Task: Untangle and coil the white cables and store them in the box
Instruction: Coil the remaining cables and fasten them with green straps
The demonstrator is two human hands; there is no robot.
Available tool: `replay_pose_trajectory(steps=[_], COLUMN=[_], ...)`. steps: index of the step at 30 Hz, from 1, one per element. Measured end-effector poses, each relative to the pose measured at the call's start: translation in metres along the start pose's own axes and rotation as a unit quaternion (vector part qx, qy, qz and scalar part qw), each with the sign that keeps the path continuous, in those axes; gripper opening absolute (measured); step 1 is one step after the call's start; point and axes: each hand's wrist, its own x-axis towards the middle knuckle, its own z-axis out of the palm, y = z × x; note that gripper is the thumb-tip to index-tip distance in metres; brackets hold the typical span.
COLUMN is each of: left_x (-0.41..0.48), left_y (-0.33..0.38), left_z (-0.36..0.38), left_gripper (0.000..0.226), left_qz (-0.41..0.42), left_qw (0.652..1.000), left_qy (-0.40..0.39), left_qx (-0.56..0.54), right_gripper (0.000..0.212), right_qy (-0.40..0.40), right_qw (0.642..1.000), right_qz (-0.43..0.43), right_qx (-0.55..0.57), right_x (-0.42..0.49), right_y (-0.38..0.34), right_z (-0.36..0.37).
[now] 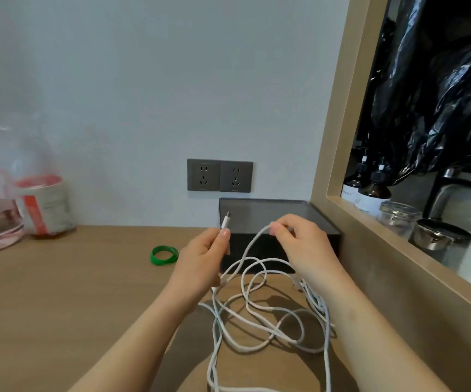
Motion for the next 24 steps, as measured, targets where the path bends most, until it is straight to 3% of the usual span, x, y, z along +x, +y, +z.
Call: replay_pose_trajectory(steps=[4,10,13,16,19,22,24], left_x=[0.01,0.023,0.029,0.031,0.031,0.03,0.029], left_y=[-0.013,-0.035,-0.042,-0.046,-0.044,-0.039,-0.039], left_z=[0.003,-0.001,-0.008,-0.013,-0.014,-0.015,-0.015], left_gripper=[0.03,0.011,0.021,0.029,0.028,0.026,0.026], left_qz=[-0.028,-0.01,-0.019,-0.038,-0.079,-0.102,-0.098], left_qw=[0.998,0.998,0.998,0.998,0.993,0.985,0.986], left_qy=[0.014,-0.056,-0.065,-0.056,-0.032,-0.027,-0.026], left_qx=[-0.045,0.03,0.017,0.008,-0.087,-0.134,-0.13], right_gripper=[0.015,0.018,0.019,0.02,0.019,0.022,0.024], right_qy=[0.045,0.009,-0.016,-0.078,-0.168,-0.274,-0.282], right_qw=[0.998,0.987,0.974,0.958,0.928,0.908,0.901], right_qz=[-0.027,-0.013,0.022,0.066,0.128,0.166,0.176], right_qx=[0.045,0.158,0.226,0.267,0.306,0.269,0.279], right_x=[0.009,0.03,0.035,0.034,0.028,0.022,0.024], right_y=[-0.002,0.008,0.008,0.009,0.012,0.012,0.013], right_z=[0.026,0.058,0.067,0.063,0.05,0.039,0.035])
